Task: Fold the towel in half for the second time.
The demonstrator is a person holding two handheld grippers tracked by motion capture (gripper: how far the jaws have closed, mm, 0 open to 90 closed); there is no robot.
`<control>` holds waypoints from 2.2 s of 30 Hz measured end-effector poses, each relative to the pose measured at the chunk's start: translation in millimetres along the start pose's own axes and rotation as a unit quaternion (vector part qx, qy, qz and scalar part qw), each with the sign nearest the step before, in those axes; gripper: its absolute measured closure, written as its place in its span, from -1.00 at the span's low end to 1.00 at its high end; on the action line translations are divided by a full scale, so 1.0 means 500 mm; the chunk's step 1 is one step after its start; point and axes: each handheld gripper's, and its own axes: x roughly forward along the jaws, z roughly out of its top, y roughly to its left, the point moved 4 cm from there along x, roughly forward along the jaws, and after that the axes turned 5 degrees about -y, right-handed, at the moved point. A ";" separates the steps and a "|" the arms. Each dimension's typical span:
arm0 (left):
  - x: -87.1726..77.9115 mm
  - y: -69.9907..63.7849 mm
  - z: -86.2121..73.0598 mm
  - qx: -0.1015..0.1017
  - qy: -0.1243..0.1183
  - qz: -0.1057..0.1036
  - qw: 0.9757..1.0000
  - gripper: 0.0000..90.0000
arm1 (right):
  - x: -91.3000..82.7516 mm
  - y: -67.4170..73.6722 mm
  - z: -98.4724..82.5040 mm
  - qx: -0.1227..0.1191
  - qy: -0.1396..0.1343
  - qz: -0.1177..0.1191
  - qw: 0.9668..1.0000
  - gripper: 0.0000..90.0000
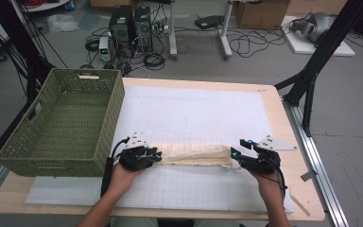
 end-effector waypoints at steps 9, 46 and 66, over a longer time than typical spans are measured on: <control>-0.002 -0.005 -0.002 0.002 0.002 -0.004 1.000 0.52 | 0.056 0.045 0.019 0.016 0.014 -0.005 1.000 0.26; -0.010 -0.001 -0.007 -0.020 0.006 -0.018 1.000 0.52 | 0.077 -0.012 -0.063 -0.017 0.104 -0.042 0.994 0.42; -0.008 -0.003 -0.011 -0.008 0.019 -0.004 1.000 0.54 | 0.060 -0.002 -0.089 -0.025 0.145 -0.012 0.989 0.50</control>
